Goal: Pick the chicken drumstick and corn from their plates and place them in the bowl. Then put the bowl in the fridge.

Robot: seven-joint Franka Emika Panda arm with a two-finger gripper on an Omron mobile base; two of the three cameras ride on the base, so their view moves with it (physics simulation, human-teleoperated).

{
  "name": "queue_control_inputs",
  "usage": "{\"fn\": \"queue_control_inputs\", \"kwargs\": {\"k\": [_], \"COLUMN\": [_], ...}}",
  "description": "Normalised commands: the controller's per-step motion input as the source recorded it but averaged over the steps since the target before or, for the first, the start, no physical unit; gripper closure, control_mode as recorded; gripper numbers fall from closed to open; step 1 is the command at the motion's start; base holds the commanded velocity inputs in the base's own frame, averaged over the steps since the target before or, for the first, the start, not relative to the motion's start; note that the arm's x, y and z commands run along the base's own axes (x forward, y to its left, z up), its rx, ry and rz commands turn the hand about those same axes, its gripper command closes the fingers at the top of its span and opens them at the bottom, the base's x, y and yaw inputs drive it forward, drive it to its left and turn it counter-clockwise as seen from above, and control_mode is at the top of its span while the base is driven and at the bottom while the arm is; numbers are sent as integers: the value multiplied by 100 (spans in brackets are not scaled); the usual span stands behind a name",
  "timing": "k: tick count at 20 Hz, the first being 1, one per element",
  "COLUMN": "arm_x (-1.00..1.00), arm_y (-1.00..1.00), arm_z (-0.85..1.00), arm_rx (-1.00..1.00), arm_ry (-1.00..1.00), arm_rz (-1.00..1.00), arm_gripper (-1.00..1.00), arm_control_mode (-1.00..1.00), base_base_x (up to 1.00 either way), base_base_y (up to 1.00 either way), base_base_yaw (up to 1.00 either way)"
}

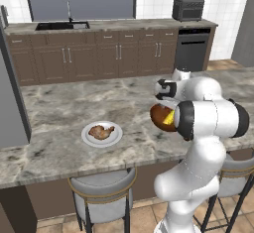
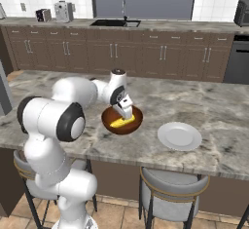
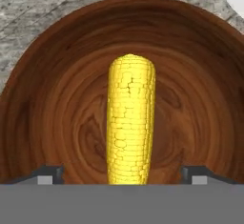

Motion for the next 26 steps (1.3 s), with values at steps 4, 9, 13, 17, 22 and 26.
{"fn": "queue_control_inputs", "kwargs": {"k": [4,9,13,17,22,26], "arm_x": [-30,-40,-35,-26,-25,-40], "arm_y": [26,35,31,29,25,28], "arm_z": [56,43,43,42,41,18], "arm_rx": [-13,-12,-6,0,0,3], "arm_ry": [-9,-10,0,12,17,6], "arm_rz": [1,7,14,14,15,7], "arm_gripper": [-100,-100,-100,-100,-100,-100], "arm_control_mode": [-100,-100,-100,-100,-100,-100], "base_base_x": [0,0,0,0,0,0], "base_base_y": [0,0,0,0,0,0], "base_base_yaw": [0,0,0,0,0,0]}}
